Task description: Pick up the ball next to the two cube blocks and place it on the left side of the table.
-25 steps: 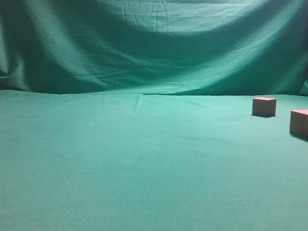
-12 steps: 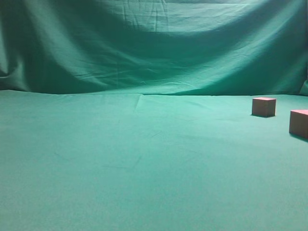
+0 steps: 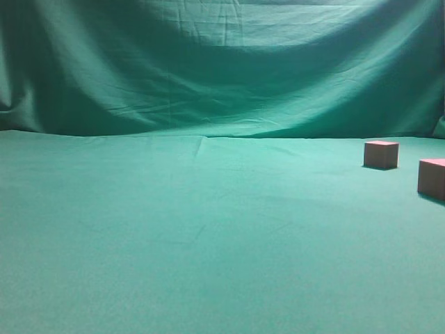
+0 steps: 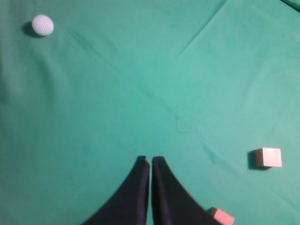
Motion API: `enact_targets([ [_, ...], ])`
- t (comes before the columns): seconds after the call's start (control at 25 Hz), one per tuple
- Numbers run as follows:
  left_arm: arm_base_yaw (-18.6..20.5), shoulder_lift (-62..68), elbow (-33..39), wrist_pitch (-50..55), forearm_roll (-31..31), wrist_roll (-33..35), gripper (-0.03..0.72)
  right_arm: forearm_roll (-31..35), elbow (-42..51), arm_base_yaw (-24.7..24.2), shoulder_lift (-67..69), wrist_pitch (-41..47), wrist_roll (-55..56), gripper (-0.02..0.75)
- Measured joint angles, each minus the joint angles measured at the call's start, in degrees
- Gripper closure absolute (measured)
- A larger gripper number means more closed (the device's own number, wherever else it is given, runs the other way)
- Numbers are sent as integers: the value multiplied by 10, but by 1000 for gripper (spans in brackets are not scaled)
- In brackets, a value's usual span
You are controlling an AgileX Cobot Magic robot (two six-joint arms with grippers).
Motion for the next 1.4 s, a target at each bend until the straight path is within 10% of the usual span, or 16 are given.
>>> enact_targets([
  [0.92, 0, 0, 0, 0, 0, 0, 688, -84, 499, -8, -477, -221, 85, 738],
  [1.4, 0, 0, 0, 0, 0, 0, 688, -101, 779, -271, -679, -465, 98, 738],
])
